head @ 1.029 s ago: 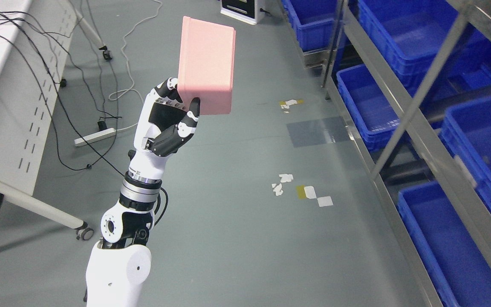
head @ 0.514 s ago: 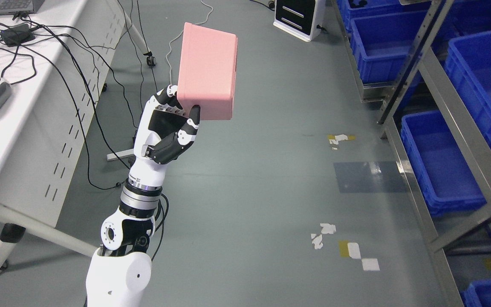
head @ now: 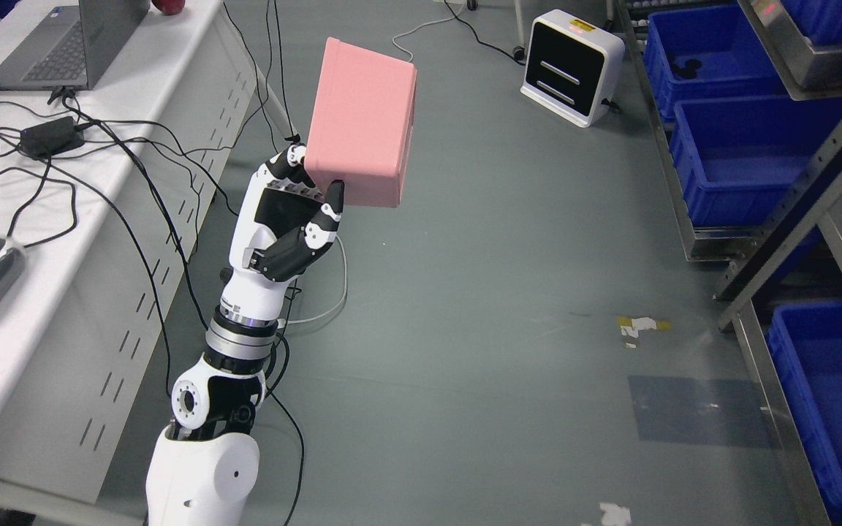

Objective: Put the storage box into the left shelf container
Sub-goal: 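Hold the pink box raised in the left hand while turning toward the rack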

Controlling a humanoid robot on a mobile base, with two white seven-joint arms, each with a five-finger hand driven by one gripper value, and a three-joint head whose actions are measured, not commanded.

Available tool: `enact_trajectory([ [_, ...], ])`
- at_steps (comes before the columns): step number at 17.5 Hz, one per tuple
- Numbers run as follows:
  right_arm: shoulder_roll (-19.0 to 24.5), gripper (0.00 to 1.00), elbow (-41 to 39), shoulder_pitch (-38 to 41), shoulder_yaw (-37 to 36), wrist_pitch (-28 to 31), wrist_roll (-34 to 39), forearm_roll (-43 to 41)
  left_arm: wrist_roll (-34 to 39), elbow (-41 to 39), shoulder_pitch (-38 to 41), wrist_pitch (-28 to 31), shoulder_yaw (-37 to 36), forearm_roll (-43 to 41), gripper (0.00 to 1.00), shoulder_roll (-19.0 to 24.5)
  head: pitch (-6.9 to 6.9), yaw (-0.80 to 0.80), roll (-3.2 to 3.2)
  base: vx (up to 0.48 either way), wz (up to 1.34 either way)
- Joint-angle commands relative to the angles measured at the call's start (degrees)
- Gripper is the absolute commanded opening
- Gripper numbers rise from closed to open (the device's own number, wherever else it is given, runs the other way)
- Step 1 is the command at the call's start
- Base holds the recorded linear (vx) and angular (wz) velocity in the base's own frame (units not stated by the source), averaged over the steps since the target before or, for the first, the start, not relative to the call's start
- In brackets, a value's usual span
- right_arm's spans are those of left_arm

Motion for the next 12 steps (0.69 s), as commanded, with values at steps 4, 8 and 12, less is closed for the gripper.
enact_trajectory([
  [4, -1.0, 1.0, -1.0, 0.7, -0.26, 0.0, -0.04, 0.09, 0.09, -0.2, 0.12, 0.32, 0.24, 0.07, 0.0, 1.0, 0.0, 0.0, 0.0, 0.532, 0.02],
  [8, -1.0, 1.0, -1.0, 0.62, -0.26, 0.0, -0.04, 0.09, 0.0, -0.11, 1.69, 1.37, -0.11, 0.07, 0.0, 1.0, 0.0, 0.0, 0.0, 0.517, -0.11],
  [12, -1.0, 1.0, -1.0, 0.7, -0.26, 0.0, -0.04, 0.09, 0.0, -0.02, 3.1, 1.81, -1.7, -0.01, 0.0, 1.0, 0.0, 0.0, 0.0, 0.534, -0.17],
])
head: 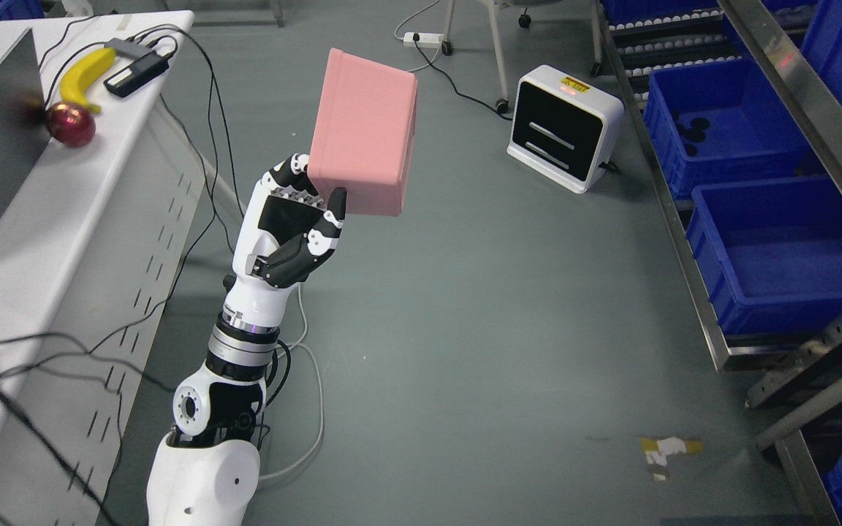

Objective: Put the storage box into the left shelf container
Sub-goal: 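Hold the pink box raised in the left hand while turning toward the rack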

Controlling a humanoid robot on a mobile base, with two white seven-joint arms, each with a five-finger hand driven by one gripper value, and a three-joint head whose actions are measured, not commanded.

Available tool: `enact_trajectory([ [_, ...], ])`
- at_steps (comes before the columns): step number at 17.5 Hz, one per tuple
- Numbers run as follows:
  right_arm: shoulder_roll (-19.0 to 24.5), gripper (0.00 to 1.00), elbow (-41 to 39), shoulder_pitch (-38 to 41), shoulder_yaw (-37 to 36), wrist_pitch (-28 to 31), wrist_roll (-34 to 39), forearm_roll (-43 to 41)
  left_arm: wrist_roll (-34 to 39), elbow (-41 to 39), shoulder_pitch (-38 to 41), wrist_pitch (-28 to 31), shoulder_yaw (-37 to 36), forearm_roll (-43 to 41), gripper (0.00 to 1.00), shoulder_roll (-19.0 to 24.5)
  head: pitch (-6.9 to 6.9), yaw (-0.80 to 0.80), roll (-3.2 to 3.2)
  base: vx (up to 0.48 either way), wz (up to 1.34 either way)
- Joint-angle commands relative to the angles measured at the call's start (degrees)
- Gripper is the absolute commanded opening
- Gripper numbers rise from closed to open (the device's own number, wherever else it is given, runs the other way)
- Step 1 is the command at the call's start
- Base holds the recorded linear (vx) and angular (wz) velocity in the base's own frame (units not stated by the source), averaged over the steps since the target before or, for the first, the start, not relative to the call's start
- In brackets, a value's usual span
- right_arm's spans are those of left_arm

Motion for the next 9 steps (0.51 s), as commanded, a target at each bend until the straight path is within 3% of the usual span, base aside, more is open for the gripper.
enact_trajectory([
  [1, -1.0, 1.0, -1.0, 0.72, -0.26, -0.01, -0.04, 0.09, -0.08, 0.11, 2.99, 0.97, -1.43, -0.04, 0.0, 1.0, 0.0, 0.0, 0.0, 0.64, -0.2],
  [5, -1.0, 1.0, -1.0, 0.72, -0.26, -0.01, -0.04, 0.09, -3.85, 0.11, 8.79, 1.07, -1.77, -0.13, 0.01, 1.0, 0.0, 0.0, 0.0, 0.513, -0.38],
  [9, -1.0, 1.0, -1.0, 0.72, -0.26, -0.01, -0.04, 0.09, -4.04, 1.77, 12.48, 0.54, -4.85, -1.18, 0.01, 1.0, 0.0, 0.0, 0.0, 0.334, -0.9],
])
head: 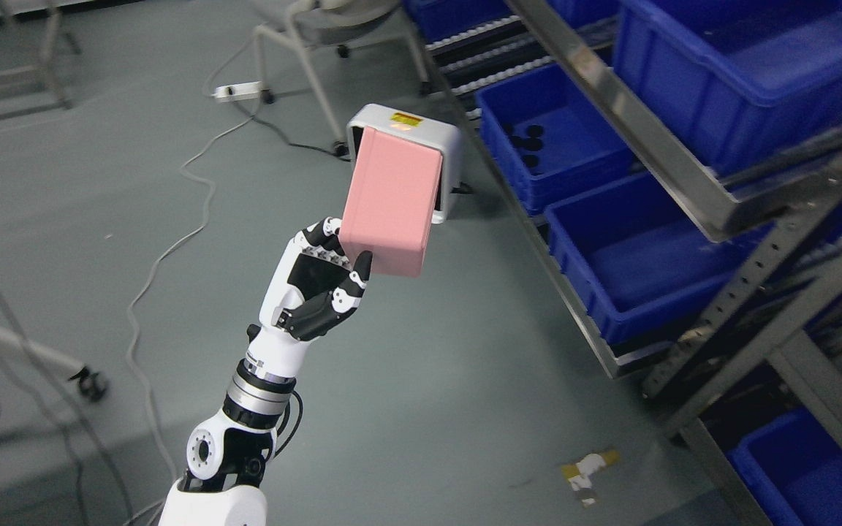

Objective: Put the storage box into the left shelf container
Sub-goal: 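Hold the pink box raised in the left hand while turning toward the rack, then lower the pink box into the blue bin on the rack with the left hand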

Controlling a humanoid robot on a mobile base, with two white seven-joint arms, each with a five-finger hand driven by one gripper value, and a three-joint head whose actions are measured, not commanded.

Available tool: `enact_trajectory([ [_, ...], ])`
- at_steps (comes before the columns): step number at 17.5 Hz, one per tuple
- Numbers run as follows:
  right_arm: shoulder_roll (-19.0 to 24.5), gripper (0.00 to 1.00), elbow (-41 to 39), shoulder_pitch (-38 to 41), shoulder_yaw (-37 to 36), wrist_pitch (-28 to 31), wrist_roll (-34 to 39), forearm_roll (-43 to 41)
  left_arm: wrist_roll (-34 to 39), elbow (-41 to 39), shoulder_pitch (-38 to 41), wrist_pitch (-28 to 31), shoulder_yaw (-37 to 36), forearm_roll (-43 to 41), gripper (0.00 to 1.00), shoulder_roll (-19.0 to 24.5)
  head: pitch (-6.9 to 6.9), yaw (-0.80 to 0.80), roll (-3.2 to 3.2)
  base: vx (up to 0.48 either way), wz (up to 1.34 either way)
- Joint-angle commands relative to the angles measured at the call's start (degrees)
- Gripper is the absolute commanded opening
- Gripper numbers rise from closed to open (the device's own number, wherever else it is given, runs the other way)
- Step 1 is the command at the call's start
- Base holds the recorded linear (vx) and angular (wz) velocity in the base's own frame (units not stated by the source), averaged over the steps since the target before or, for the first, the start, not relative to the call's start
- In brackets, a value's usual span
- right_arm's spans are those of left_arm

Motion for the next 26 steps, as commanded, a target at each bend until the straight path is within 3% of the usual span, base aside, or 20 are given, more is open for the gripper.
enact_trajectory([
  [1, -1.0, 1.0, -1.0, 0.62, -0.26, -0.01, -0.34, 0.09, -1.25, 1.69, 6.98, -0.78, -4.13, -1.48, 0.01, 1.0, 0.0, 0.0, 0.0, 0.262, -1.08],
  [5, -1.0, 1.0, -1.0, 0.62, -0.26, -0.01, -0.34, 0.09, -6.87, 2.04, 14.45, -0.69, -4.49, -4.02, 0.01, 1.0, 0.0, 0.0, 0.0, 0.21, -1.23],
  [9, -1.0, 1.0, -1.0, 0.71, -0.26, -0.01, -0.34, 0.09, -7.14, 3.01, 14.48, -0.69, -1.34, -5.43, 0.01, 1.0, 0.0, 0.0, 0.0, 0.161, -1.34],
  [14, -1.0, 1.0, -1.0, 0.71, -0.26, -0.01, -0.34, 0.09, -7.93, 6.35, 5.96, 0.01, 6.39, -11.04, 0.01, 1.0, 0.0, 0.0, 0.0, 0.149, -1.07],
  [18, -1.0, 1.0, -1.0, 0.62, -0.26, -0.01, -0.34, 0.09, -8.37, 14.5, -4.4, 0.19, 7.55, -22.9, 0.02, 1.75, -0.01, 0.0, 0.0, 0.122, -0.68],
  [22, -1.0, 1.0, -1.0, 0.71, -0.26, -0.01, -0.34, 0.09, -12.58, 22.41, -9.78, 1.06, 7.73, -37.13, 0.02, 2.02, -0.01, 0.0, 0.0, 0.098, -0.45],
  [26, -1.0, 1.0, -1.0, 0.71, -0.26, -0.01, -0.34, 0.09, -13.73, 35.86, -17.68, 0.11, 11.94, -50.5, 0.03, 1.06, -0.01, 0.0, 0.0, 0.06, -0.28],
])
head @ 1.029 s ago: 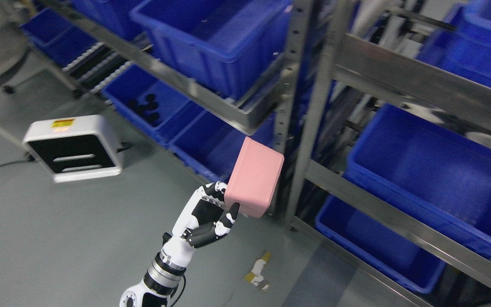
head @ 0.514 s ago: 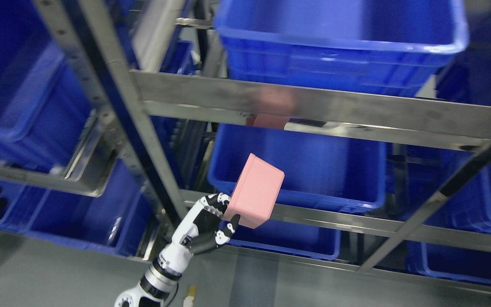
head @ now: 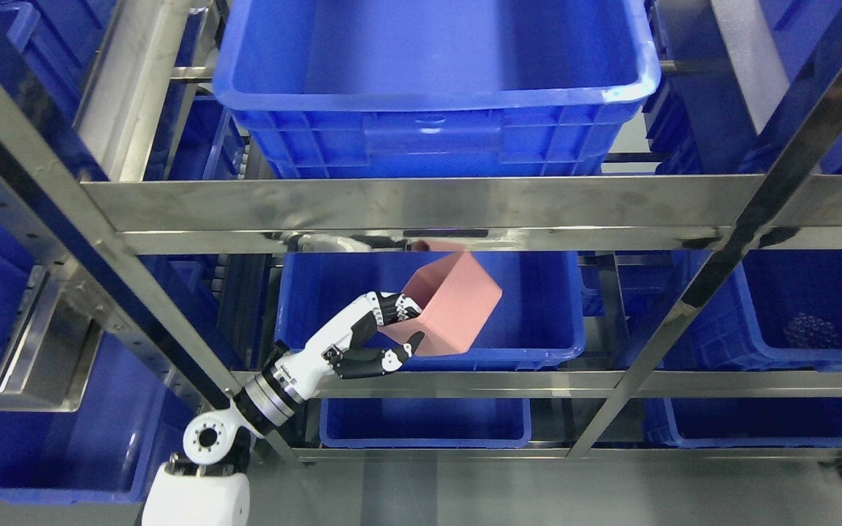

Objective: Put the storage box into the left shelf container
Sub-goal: 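Release the pink box in the bin and withdraw the left hand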

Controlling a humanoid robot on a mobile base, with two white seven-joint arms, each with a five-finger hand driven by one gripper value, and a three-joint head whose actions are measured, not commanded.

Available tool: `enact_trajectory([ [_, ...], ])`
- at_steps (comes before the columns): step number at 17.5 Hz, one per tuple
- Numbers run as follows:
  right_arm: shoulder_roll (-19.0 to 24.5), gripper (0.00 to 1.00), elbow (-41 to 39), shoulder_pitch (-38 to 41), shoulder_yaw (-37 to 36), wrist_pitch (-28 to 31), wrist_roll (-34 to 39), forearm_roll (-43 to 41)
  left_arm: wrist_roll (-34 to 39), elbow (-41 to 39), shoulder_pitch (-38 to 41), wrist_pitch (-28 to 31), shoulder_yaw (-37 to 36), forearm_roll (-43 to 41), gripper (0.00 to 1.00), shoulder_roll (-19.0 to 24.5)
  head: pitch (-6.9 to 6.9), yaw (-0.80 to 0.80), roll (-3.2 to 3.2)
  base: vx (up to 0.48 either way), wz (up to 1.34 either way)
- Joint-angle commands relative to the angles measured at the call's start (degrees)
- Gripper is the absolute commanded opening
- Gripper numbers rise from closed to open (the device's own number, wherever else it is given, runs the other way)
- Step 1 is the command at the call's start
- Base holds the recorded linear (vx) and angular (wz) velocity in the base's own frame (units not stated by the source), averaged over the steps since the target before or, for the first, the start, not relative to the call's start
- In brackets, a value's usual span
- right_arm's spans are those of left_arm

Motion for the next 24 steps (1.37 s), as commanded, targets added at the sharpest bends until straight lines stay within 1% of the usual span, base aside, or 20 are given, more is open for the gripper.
enact_trajectory([
  [1, -1.0, 1.0, -1.0, 0.7, -0.27, -0.01, -0.03, 0.09, -0.84, 21.81, -11.76, -2.24, 6.29, -18.83, 0.03, 0.31, 0.0, 0.0, 0.0, 0.036, -0.16],
  [3, -1.0, 1.0, -1.0, 0.7, -0.27, -0.01, -0.03, 0.09, -0.75, 25.85, -15.81, -2.69, 6.2, -23.31, 0.03, 0.31, 0.0, 0.0, 0.0, 0.031, -0.13],
  [4, -1.0, 1.0, -1.0, 0.7, -0.27, -0.01, -0.03, 0.09, -0.75, 27.43, -17.57, -3.39, 5.85, -28.38, 0.03, 0.31, 0.0, 0.0, 0.0, 0.004, -0.01],
  [6, -1.0, 1.0, -1.0, 0.7, -0.27, -0.01, -0.03, 0.09, -0.31, 29.9, -19.07, -4.97, 5.58, -34.04, 0.03, 0.31, -0.01, 0.0, 0.0, 0.001, 0.0],
  [7, -1.0, 1.0, -1.0, 0.62, -0.27, -0.01, -0.03, 0.09, -0.14, 30.78, -19.95, -5.24, 4.71, -35.88, 0.03, 0.31, -0.01, 0.0, 0.0, -0.002, 0.01],
  [9, -1.0, 1.0, -1.0, 0.7, -0.27, -0.01, -0.03, 0.09, 1.0, 31.14, -20.05, -5.24, 3.04, -36.08, 0.05, 0.31, -0.01, 0.0, 0.0, -0.007, 0.02],
  [10, -1.0, 1.0, -1.0, 0.7, -0.27, -0.01, -0.03, 0.09, 1.97, 31.05, -20.05, -5.24, 2.95, -35.99, 0.16, 0.31, -0.01, 0.0, 0.0, -0.005, 0.02],
  [11, -1.0, 1.0, -1.0, 0.7, -0.27, -0.01, -0.03, 0.09, 3.28, 30.96, -20.05, -5.24, 2.77, -35.9, 0.43, 0.31, -0.01, 0.0, 0.0, 0.0, 0.0],
  [12, -1.0, 1.0, -1.0, 0.62, -0.27, -0.01, -0.03, 0.09, 4.51, 30.61, -20.05, -5.15, 2.77, -35.56, 0.62, 0.31, -0.01, 0.0, 0.0, 0.0, 0.0],
  [13, -1.0, 1.0, -1.0, 0.7, -0.27, -0.01, -0.03, 0.09, 6.7, 29.3, -20.05, -5.15, 2.86, -35.2, 0.75, 0.31, -0.01, 0.0, 0.0, 0.0, 0.0],
  [14, -1.0, 1.0, -1.0, 0.7, -0.27, -0.01, -0.03, 0.09, 8.37, 27.29, -20.05, -4.98, 3.12, -34.68, 0.8, 0.31, -0.01, 0.0, 0.0, 0.0, 0.0],
  [15, -1.0, 1.0, -1.0, 0.7, -0.27, -0.01, -0.03, 0.09, 10.22, 25.36, -19.96, -4.72, 3.21, -32.32, 0.85, 0.31, -0.01, 0.0, 0.0, 0.0, 0.0],
  [16, -1.0, 1.0, -1.0, 0.7, -0.27, -0.01, -0.03, 0.09, 11.54, 24.12, -19.87, -4.45, 3.21, -27.34, 0.88, 0.31, -0.01, 0.0, 0.0, 0.0, 0.0],
  [17, -1.0, 1.0, -1.0, 0.7, -0.27, -0.01, -0.03, 0.09, 12.86, 22.19, -19.26, -3.23, 3.04, -17.46, 0.88, 0.31, -0.01, 0.0, 0.0, 0.0, 0.0],
  [18, -1.0, 1.0, -1.0, 0.7, -0.27, -0.01, -0.03, 0.09, 14.35, 19.56, -17.86, 0.17, 2.86, -9.79, 0.89, 0.31, -0.01, 0.0, 0.0, 0.0, 0.0],
  [19, -1.0, 1.0, -1.0, 0.7, -0.27, -0.01, -0.03, 0.09, 17.33, 15.53, -14.89, 4.21, 2.86, -4.84, 0.91, 0.31, -0.01, 0.0, 0.0, 0.0, 0.0],
  [20, -1.0, 1.0, -1.0, 0.7, -0.27, -0.01, -0.03, 0.09, 21.53, 10.79, -11.38, 5.99, 2.68, -2.44, 0.97, 0.31, -0.01, 0.0, 0.0, 0.0, 0.0],
  [21, -1.0, 1.0, -1.0, 0.7, -0.27, -0.01, -0.03, 0.09, 26.53, 4.31, -7.26, 6.01, 2.42, -0.5, 0.99, 0.31, -0.01, 0.0, 0.0, 0.0, 0.0],
  [23, -1.0, 1.0, -1.0, 0.7, -0.27, -0.01, -0.03, 0.09, 39.09, -11.07, 1.36, 6.88, 2.42, 2.58, 0.99, 0.31, -0.01, 0.0, 0.0, 0.0, 0.0],
  [24, -1.0, 1.0, -1.0, 0.7, -0.27, -0.01, -0.03, 0.09, 42.37, -15.49, 3.75, 8.02, 2.16, 2.85, 0.99, 0.31, -0.01, 0.0, 0.0, 0.0, 0.0],
])
